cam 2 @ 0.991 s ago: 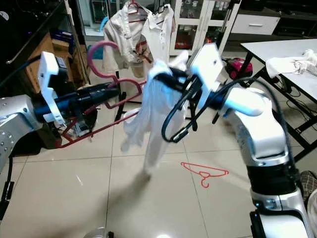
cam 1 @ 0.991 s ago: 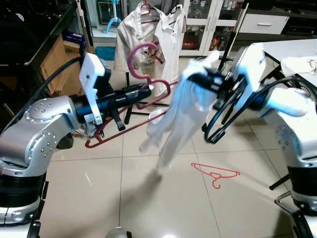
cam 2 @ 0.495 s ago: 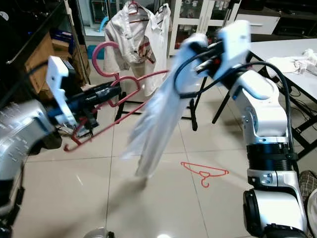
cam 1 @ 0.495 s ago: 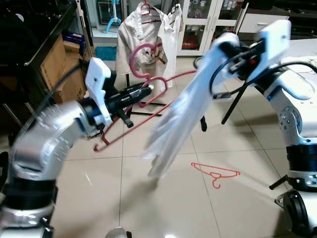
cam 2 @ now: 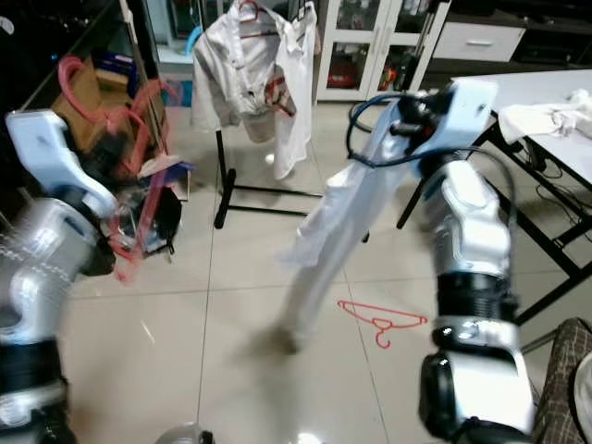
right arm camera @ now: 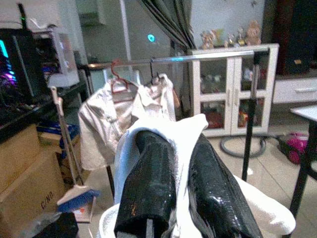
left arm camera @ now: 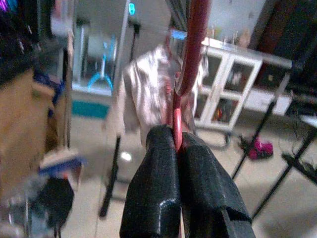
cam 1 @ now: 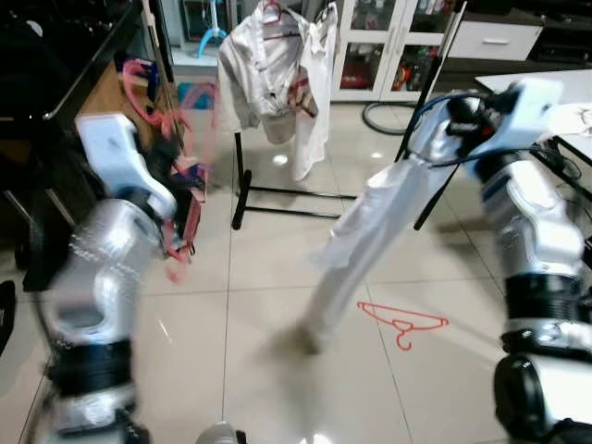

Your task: Hang hanger

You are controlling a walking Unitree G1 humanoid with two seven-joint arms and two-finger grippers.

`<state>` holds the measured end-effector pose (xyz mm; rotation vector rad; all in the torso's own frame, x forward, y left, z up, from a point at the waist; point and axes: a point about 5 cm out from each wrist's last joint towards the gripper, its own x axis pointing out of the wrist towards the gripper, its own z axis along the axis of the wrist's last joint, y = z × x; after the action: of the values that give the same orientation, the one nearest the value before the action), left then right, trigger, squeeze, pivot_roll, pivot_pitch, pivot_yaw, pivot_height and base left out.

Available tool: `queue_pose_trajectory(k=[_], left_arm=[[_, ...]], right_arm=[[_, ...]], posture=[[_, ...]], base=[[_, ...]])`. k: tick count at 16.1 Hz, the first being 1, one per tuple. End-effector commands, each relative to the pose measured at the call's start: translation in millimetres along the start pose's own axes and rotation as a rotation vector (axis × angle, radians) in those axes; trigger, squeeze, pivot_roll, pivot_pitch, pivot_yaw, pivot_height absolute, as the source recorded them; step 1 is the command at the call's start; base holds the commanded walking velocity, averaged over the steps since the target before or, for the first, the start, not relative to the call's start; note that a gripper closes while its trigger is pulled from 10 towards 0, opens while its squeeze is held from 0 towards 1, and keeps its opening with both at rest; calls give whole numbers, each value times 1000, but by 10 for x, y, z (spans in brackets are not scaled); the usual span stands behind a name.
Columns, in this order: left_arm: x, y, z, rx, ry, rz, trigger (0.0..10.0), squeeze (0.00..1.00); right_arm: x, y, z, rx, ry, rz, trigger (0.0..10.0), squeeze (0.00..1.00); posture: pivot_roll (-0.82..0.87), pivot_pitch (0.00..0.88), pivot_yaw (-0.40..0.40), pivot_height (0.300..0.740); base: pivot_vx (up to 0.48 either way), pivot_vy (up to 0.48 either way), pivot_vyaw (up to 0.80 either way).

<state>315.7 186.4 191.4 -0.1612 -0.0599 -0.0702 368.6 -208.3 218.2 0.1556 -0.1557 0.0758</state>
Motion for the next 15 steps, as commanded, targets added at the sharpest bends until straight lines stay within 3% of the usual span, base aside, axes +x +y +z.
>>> queue_pose_trajectory(k=[1,3,5,7,12,14,15], left_arm=[[-34,-122,-115,24,26,-9,10000,0],[-95,-209,-317,-18,98,-17,10000,0],[-182,-268,-536,13,165,-13,10000,0],[-175,-269,-619,36,184,-2,10000,0],[-154,-232,-624,132,179,-25,10000,0],[-101,-198,-590,151,171,-22,10000,0],[-79,-184,-605,129,187,-25,10000,0]], right_arm=[[-68,-84,11,-24,-34,-67,10000,0],[-163,-118,-81,-54,-29,-119,10000,0],[-365,-192,-220,-125,-38,-211,10000,0],[-466,-209,-397,-101,2,-287,10000,0],[-774,-161,-875,-60,131,-329,10000,0],[-732,-107,-919,-37,153,-318,10000,0],[-597,23,-886,19,158,-286,10000,0]], posture=[[-5,37,-39,740],[-12,31,-31,740],[-3,7,-7,740],[-1,0,1,740],[2,0,25,740],[10,0,36,740],[5,0,33,740]], base=[[0,0,0],[0,0,0],[0,0,0],[0,0,0],[0,0,0],[0,0,0],[0,0,0]])
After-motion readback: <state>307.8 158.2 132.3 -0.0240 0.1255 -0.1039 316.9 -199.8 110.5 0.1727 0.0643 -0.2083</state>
